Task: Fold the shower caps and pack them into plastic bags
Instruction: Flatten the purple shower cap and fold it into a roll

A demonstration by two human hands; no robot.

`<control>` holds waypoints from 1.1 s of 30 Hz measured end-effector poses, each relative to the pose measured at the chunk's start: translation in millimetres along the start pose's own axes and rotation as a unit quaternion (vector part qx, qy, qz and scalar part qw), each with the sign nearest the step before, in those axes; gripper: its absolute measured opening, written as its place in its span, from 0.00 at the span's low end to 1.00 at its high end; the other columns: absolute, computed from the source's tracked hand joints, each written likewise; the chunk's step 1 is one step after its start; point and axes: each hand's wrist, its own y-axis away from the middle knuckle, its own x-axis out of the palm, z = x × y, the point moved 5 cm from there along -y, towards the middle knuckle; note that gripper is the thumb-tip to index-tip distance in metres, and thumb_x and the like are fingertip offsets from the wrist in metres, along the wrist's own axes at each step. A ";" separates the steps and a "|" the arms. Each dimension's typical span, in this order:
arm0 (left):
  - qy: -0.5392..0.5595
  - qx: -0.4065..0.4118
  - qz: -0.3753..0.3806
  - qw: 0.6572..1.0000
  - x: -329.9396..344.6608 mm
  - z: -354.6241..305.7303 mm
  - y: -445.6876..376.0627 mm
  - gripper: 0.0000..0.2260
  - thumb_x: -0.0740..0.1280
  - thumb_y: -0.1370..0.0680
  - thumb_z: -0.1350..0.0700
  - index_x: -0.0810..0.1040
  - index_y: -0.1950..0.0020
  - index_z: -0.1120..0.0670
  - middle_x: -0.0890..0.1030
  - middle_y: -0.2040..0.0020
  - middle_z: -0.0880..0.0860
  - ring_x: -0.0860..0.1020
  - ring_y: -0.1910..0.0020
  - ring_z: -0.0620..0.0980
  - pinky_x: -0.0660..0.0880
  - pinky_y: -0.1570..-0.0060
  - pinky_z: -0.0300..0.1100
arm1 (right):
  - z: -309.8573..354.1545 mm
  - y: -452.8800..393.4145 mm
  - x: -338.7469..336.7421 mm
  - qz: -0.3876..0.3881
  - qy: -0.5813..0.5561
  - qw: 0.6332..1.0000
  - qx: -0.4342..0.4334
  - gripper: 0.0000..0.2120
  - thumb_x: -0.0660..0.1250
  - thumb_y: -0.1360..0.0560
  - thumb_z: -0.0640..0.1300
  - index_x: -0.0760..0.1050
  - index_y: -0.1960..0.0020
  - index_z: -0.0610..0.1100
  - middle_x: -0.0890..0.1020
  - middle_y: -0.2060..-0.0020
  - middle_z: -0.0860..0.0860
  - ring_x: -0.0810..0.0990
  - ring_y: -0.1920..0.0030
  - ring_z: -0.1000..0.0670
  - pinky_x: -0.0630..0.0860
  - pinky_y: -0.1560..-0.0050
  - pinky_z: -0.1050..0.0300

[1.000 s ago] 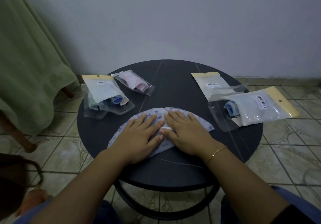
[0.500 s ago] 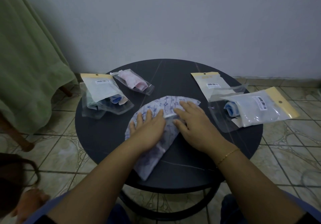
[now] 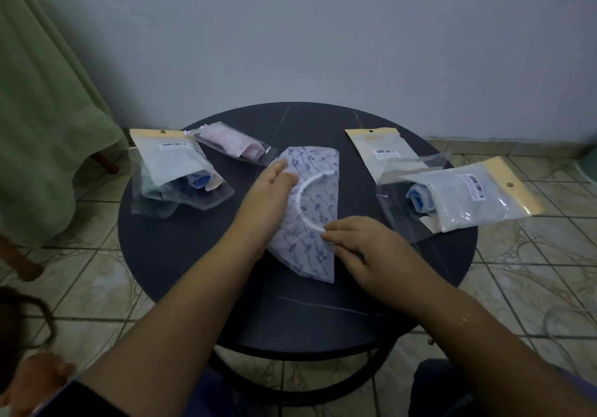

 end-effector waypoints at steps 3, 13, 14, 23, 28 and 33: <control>-0.176 0.083 0.070 0.978 -10.9 -6.7 13.8 0.03 0.68 0.25 0.51 0.82 0.55 0.47 0.83 0.56 0.46 0.79 0.57 0.40 0.74 0.54 0.37 | -0.2 10.4 5.4 -0.012 -0.024 0.999 -0.026 0.14 0.62 0.26 0.45 0.82 0.46 0.42 0.82 0.47 0.49 0.73 0.44 0.55 0.64 0.41 0.71; -0.474 0.217 0.211 0.827 -21.0 20.6 47.4 0.11 0.71 0.27 0.47 0.82 0.45 0.44 0.79 0.49 0.39 0.73 0.47 0.35 0.71 0.46 0.32 | 2.6 25.9 19.1 0.068 -0.001 0.997 -0.045 0.20 0.60 0.26 0.54 0.81 0.44 0.42 0.82 0.48 0.51 0.78 0.45 0.52 0.69 0.42 0.63; -0.479 0.232 0.202 0.822 -18.4 20.9 49.1 0.13 0.69 0.27 0.45 0.82 0.45 0.45 0.79 0.48 0.39 0.73 0.47 0.36 0.70 0.47 0.31 | 2.3 25.7 17.9 0.064 0.004 0.997 -0.039 0.20 0.61 0.26 0.54 0.81 0.44 0.42 0.82 0.49 0.51 0.79 0.46 0.51 0.70 0.43 0.62; -0.499 0.324 0.196 0.780 10.6 20.9 58.2 0.18 0.61 0.28 0.39 0.84 0.51 0.48 0.82 0.55 0.44 0.80 0.59 0.44 0.75 0.58 0.39 | -0.7 26.9 5.3 0.003 0.064 0.998 -0.003 0.13 0.60 0.28 0.50 0.83 0.57 0.48 0.82 0.64 0.54 0.79 0.60 0.50 0.77 0.59 0.50; -0.476 0.325 0.194 0.794 21.2 19.3 54.9 0.15 0.60 0.25 0.45 0.84 0.53 0.49 0.82 0.59 0.45 0.79 0.60 0.45 0.77 0.61 0.44 | -11.6 27.2 -7.3 -0.035 -0.021 0.996 0.079 0.09 0.66 0.27 0.51 0.83 0.52 0.50 0.78 0.62 0.59 0.75 0.54 0.53 0.71 0.47 0.53; -0.456 0.309 0.191 0.813 22.9 21.0 46.3 0.15 0.58 0.25 0.45 0.83 0.54 0.50 0.81 0.60 0.44 0.77 0.60 0.45 0.76 0.59 0.46 | -14.5 27.4 -2.9 0.018 0.046 0.998 0.050 0.25 0.60 0.35 0.68 0.80 0.49 0.53 0.77 0.55 0.58 0.72 0.49 0.54 0.66 0.49 0.55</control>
